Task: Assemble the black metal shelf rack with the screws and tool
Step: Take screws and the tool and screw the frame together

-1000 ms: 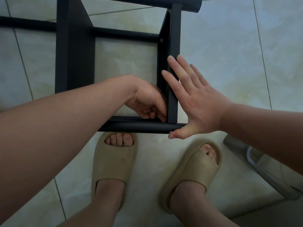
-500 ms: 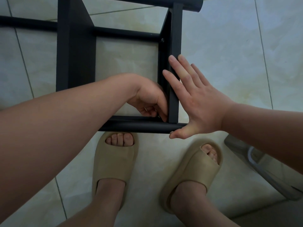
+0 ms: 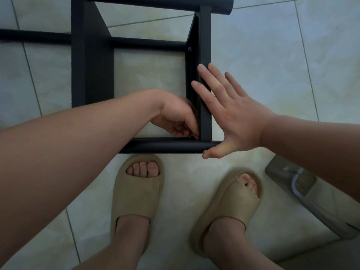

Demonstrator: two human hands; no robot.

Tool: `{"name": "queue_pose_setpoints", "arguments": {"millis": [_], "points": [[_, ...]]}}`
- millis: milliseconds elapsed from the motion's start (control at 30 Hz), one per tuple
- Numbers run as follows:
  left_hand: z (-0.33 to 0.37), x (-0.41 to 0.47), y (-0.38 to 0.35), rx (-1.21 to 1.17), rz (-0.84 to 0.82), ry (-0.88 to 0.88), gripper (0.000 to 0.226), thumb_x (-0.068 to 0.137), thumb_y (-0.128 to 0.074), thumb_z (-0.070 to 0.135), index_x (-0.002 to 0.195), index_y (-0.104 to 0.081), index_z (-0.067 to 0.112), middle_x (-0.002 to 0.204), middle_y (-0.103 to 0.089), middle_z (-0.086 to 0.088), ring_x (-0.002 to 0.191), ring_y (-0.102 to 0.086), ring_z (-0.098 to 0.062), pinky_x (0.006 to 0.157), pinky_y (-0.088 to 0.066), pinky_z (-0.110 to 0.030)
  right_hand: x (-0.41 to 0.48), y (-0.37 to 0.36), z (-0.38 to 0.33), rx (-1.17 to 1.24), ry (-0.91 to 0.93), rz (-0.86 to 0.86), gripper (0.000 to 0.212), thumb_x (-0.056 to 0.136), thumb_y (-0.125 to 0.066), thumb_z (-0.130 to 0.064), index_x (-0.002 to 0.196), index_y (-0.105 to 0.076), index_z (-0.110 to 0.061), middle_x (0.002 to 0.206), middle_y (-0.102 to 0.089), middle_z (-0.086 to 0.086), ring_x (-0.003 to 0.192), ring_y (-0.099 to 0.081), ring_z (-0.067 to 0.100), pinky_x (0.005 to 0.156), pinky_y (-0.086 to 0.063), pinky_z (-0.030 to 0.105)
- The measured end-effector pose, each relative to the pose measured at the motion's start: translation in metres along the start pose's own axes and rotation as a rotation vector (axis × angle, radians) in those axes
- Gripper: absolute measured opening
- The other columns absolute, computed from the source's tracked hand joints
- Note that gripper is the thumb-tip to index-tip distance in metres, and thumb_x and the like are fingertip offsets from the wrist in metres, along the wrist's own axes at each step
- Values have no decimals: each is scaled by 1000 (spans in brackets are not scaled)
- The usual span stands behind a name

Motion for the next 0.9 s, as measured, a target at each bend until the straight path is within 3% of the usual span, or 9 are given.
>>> {"name": "queue_pose_setpoints", "arguments": {"millis": [133,267,367,433,533,667,767,833,900], "points": [[12,-11,8,-47,88,-9,17,89,-63,1,87,-69,16,75,-67,2,68,-58,-10,69,-46,-21,3,14,14,-72,-31,-92,138,63,-24,-102,161,8,-11,168,18,14,156,15,30,126,0,57],[28,-36,20,47,376,29,12,92,-64,14,97,-69,23,90,-75,8,82,-64,-10,75,-48,-27,-12,28,16,-50,-162,-185,129,64,-25,-98,161,14,-22,168,24,2,156,15,23,126,5,53],[50,-70,22,257,598,84,22,97,-60,25,117,-66,19,104,-71,7,92,-65,-12,80,-51,-31,-47,42,10,61,-302,-201,118,69,-22,-94,162,6,-27,170,14,-5,157,12,19,125,6,50],[71,-96,16,432,726,112,33,97,-60,30,125,-63,12,117,-67,-3,103,-64,-23,91,-53,-38,-81,54,10,165,-407,-173,101,81,-23,-85,162,-1,-30,171,2,-8,157,5,16,126,2,46],[117,-127,-12,596,866,39,36,94,-63,28,122,-66,5,122,-65,-13,111,-62,-31,96,-52,-40,-141,70,19,240,-536,-141,77,98,-37,-67,162,-12,-33,169,-18,-8,156,-12,16,123,-13,40],[181,-130,-84,757,833,-119,31,94,-61,25,116,-68,4,112,-68,-9,99,-63,-27,80,-48,-33,-229,77,38,350,-736,-87,62,102,-48,-53,158,-29,-33,157,-43,-5,143,-40,21,114,-37,41],[207,-100,-146,858,696,-182,29,94,-63,27,116,-69,9,116,-67,-4,101,-60,-22,81,-42,-26,-290,57,53,400,-881,-82,52,103,-49,-47,151,-41,-32,148,-54,-5,136,-49,23,109,-42,40],[209,-69,-181,918,585,-167,21,95,-63,26,108,-68,10,107,-63,-5,95,-55,-22,80,-40,-26,-323,34,62,429,-946,-114,46,103,-50,-43,147,-48,-29,139,-62,-5,128,-55,23,104,-46,38],[203,-32,-208,980,496,-127,22,97,-61,26,109,-62,8,110,-60,-10,99,-55,-25,82,-39,-28,-347,5,71,481,-993,-138,42,104,-50,-39,144,-52,-28,133,-65,-7,124,-58,22,101,-47,35]]}}
Point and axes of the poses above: each hand's wrist, its own x-axis towards the middle knuckle, its own y-axis out of the back of the hand, z = x × y, the point moved 7 cm from there along x, towards the middle knuckle
